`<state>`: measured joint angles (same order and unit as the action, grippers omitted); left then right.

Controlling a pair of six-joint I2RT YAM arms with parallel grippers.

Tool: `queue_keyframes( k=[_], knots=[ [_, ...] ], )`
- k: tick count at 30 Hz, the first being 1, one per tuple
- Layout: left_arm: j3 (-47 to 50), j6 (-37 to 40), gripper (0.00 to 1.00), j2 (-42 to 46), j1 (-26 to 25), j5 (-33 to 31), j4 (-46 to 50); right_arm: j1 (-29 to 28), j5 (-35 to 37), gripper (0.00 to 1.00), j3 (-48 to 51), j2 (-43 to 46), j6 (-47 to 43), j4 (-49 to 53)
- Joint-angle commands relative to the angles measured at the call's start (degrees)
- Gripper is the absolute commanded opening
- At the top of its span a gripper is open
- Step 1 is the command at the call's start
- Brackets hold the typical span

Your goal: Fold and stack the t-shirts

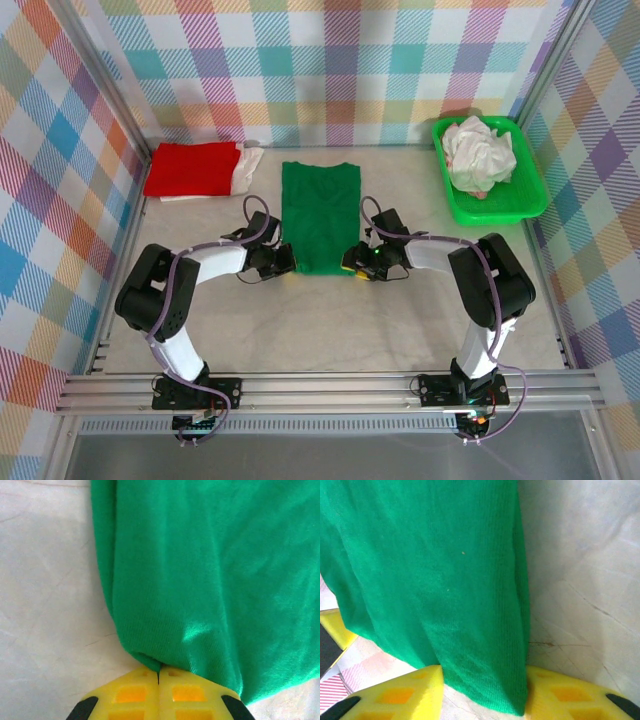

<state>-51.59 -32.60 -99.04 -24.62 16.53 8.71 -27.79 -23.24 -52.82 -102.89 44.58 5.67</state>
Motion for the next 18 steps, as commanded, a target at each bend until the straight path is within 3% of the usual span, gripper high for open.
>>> queue_keyframes(
  k=[1, 15, 18],
  knots=[
    [-0.23, -0.02, 0.00, -0.45, -0.25, 1.48, -1.00, -0.60, -1.30, 0.40, -0.10, -3.36, 0.94, -2.50],
    [3.61, 0.30, 0.00, 8.18, -0.16, -2.45, 5.41, -0.46, 3.38, 0.01, 1.02, 4.03, -1.33, 1.29],
    [5.92, 0.17, 0.00, 10.98, -0.16, -3.89, 6.75, -0.41, 4.84, 0.00, 1.49, 6.71, -3.10, 4.74]
  ],
)
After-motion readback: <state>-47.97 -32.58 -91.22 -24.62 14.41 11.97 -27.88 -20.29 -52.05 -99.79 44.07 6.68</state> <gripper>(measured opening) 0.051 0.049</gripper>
